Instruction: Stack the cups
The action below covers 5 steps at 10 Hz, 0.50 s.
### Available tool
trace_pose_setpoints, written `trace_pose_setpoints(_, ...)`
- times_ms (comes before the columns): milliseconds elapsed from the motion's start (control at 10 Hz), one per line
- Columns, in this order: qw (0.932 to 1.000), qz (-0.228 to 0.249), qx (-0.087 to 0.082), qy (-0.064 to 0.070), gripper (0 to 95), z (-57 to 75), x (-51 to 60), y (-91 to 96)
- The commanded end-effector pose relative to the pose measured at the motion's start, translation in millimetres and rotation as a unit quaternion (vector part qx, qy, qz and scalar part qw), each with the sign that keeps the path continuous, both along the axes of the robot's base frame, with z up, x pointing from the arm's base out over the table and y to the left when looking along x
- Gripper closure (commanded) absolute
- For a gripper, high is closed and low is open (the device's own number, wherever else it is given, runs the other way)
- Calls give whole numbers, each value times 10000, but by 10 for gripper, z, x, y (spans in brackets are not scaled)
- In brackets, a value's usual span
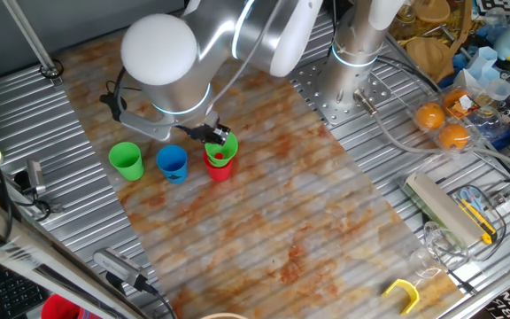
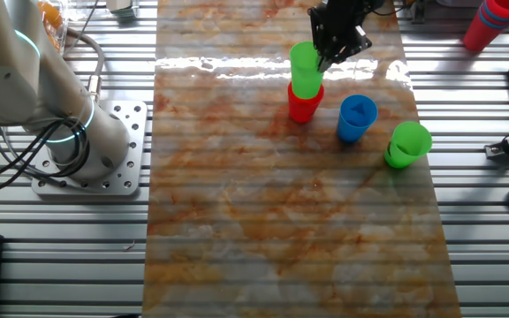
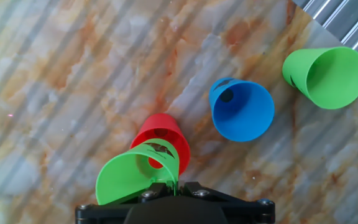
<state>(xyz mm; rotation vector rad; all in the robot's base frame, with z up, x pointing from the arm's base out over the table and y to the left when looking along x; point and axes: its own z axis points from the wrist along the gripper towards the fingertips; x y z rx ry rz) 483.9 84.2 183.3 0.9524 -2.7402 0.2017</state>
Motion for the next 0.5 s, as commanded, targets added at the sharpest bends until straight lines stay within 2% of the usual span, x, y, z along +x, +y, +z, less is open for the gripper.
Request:
trace_pose_setpoints(100, 10000, 64, 19, -34, 760, -4, -3, -7)
trace_pose_setpoints(500, 9999, 141, 35, -86, 760, 10, -16, -30)
